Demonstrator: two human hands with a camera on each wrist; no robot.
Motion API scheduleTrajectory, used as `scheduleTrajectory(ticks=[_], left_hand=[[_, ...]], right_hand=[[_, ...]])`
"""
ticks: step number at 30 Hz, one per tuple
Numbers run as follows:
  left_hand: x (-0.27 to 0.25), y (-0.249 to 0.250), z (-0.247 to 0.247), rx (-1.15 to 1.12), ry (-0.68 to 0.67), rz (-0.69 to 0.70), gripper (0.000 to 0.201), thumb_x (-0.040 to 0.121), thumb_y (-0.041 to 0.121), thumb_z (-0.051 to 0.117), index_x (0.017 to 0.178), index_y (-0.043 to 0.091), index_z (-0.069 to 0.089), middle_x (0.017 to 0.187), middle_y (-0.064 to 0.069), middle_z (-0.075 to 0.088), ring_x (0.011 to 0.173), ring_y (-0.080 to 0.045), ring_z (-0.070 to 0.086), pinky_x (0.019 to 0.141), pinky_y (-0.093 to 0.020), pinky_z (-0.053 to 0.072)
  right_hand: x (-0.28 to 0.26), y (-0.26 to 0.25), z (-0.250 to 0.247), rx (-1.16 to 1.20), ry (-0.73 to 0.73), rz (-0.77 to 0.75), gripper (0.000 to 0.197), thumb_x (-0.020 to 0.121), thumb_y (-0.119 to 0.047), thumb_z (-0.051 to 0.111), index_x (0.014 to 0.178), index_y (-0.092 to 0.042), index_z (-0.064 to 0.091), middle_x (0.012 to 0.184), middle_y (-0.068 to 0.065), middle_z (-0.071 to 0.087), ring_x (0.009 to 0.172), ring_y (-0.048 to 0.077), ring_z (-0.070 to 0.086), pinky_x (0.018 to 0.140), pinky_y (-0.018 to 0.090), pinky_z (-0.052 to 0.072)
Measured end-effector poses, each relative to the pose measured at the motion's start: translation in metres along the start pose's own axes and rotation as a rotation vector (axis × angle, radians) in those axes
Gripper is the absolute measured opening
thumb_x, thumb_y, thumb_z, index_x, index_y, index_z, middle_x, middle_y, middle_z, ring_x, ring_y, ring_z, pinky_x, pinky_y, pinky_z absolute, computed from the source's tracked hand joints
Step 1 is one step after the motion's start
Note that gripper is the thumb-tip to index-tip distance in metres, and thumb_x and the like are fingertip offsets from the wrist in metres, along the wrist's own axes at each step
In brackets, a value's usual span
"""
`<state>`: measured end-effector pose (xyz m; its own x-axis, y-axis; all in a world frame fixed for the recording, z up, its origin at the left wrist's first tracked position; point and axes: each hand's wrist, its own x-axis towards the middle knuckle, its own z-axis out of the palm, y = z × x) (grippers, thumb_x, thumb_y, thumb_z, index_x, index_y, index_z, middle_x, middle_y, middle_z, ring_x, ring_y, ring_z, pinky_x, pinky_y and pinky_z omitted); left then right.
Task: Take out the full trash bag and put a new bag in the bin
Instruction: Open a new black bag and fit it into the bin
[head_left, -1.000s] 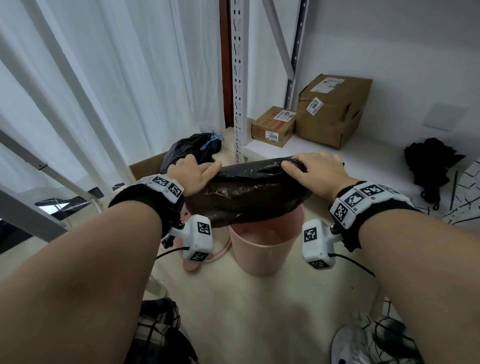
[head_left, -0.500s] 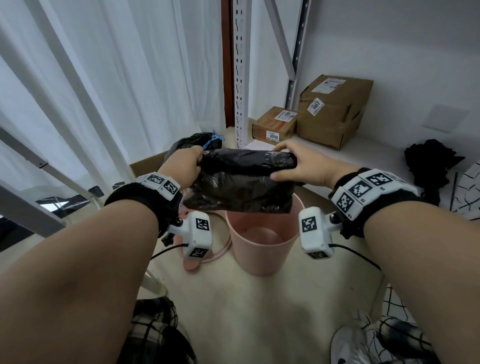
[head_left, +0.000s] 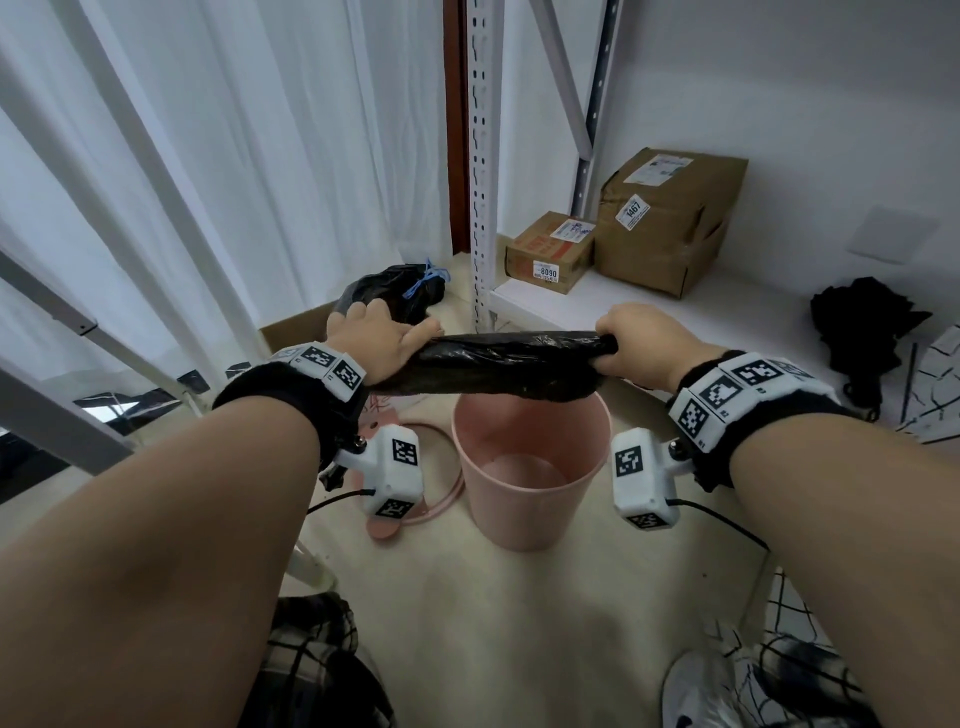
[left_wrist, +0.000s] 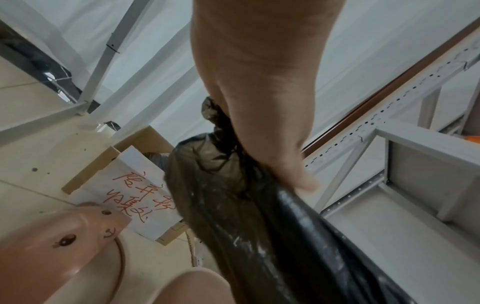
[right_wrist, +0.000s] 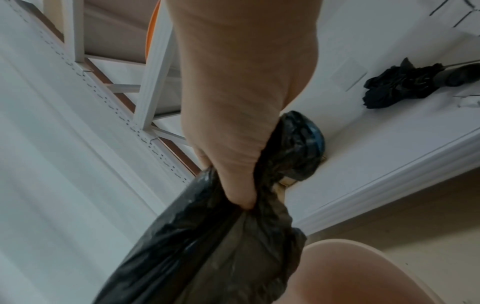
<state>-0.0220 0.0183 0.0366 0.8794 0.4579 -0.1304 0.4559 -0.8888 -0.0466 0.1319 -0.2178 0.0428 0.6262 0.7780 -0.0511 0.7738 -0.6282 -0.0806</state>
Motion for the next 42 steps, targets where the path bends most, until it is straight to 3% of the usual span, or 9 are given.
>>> scheduleTrajectory(ticks=[6,12,15,19,24,29,34,37,42], left_hand=[[0.005,-0.001,-0.005,-0.01,0.038,0.088,0.042,0.085,0.056,0.054,0.109,0.023,0.066,0.108,-0.005,0.046,0.112,-0.029,0.048,0.095,-0.041,0.034],[0.008,0.006,-0.005,-0.232,0.116,0.186,0.024,0.09,0.019,0.059,0.085,0.01,0.037,0.068,0.004,0.039,0.076,-0.022,0.044,0.068,-0.028,0.028],[0.01,0.007,-0.003,-0.229,0.146,0.21,0.023,0.092,0.014,0.055,0.09,0.01,0.032,0.074,-0.005,0.046,0.076,-0.027,0.048,0.069,-0.029,0.031],[0.013,0.014,-0.006,-0.26,0.069,0.216,0.04,0.094,0.029,0.052,0.125,0.005,0.043,0.111,-0.018,0.06,0.107,-0.036,0.057,0.092,-0.041,0.044],[0.012,0.039,-0.019,-0.192,0.081,0.392,0.031,0.095,0.027,0.05,0.113,0.003,0.058,0.106,-0.017,0.051,0.101,-0.029,0.05,0.085,-0.029,0.033],[0.006,0.054,-0.029,-0.239,0.192,0.505,0.018,0.093,0.021,0.053,0.103,0.005,0.052,0.09,-0.002,0.052,0.081,-0.015,0.045,0.07,-0.023,0.028],[0.005,0.04,-0.025,-0.108,0.255,0.42,0.037,0.091,0.035,0.052,0.11,0.005,0.043,0.086,-0.009,0.057,0.081,-0.029,0.058,0.068,-0.035,0.04],[0.009,0.034,-0.015,0.041,0.243,0.342,0.081,0.079,0.073,0.017,0.135,0.018,0.04,0.111,-0.012,0.056,0.103,-0.031,0.055,0.087,-0.041,0.042],[0.011,0.038,-0.019,-0.039,0.034,0.207,0.045,0.096,0.052,0.029,0.133,0.034,0.047,0.112,-0.01,0.04,0.116,-0.03,0.039,0.097,-0.042,0.029]], right_hand=[[0.0,-0.009,-0.003,0.23,0.05,-0.024,0.014,0.081,0.003,0.051,0.082,-0.01,0.048,0.079,0.009,0.052,0.079,0.026,0.048,0.064,0.028,0.031],[0.0,-0.006,0.003,0.028,-0.024,-0.052,0.032,0.085,-0.005,0.046,0.108,-0.025,0.058,0.096,0.004,0.061,0.1,0.03,0.056,0.081,0.033,0.04],[-0.003,-0.005,0.001,-0.192,-0.058,0.027,0.018,0.088,-0.032,0.053,0.1,-0.023,0.062,0.088,0.003,0.05,0.1,0.028,0.051,0.083,0.034,0.034],[-0.004,-0.007,0.002,-0.201,-0.228,0.226,0.066,0.062,-0.081,0.055,0.098,-0.026,0.052,0.105,0.007,0.044,0.101,0.024,0.036,0.098,0.045,0.027],[0.009,-0.037,-0.007,0.306,-0.133,-0.04,0.101,0.068,-0.062,0.069,0.148,-0.026,0.018,0.152,0.005,0.031,0.14,0.025,0.028,0.117,0.049,0.018],[0.017,-0.054,-0.007,0.492,-0.062,-0.07,0.044,0.078,-0.014,0.07,0.12,-0.008,0.058,0.116,0.015,0.064,0.107,0.029,0.06,0.092,0.034,0.048],[0.008,-0.046,-0.01,0.512,-0.103,0.033,0.015,0.087,-0.015,0.057,0.073,-0.011,0.06,0.074,0.006,0.061,0.069,0.019,0.058,0.059,0.02,0.045],[0.007,-0.039,-0.011,0.477,-0.081,0.022,0.015,0.09,-0.007,0.047,0.097,-0.006,0.06,0.088,0.006,0.056,0.083,0.02,0.053,0.067,0.023,0.038],[0.008,-0.033,-0.006,0.37,-0.067,-0.012,0.012,0.094,-0.011,0.047,0.104,-0.007,0.053,0.098,0.007,0.053,0.092,0.021,0.049,0.073,0.024,0.03]])
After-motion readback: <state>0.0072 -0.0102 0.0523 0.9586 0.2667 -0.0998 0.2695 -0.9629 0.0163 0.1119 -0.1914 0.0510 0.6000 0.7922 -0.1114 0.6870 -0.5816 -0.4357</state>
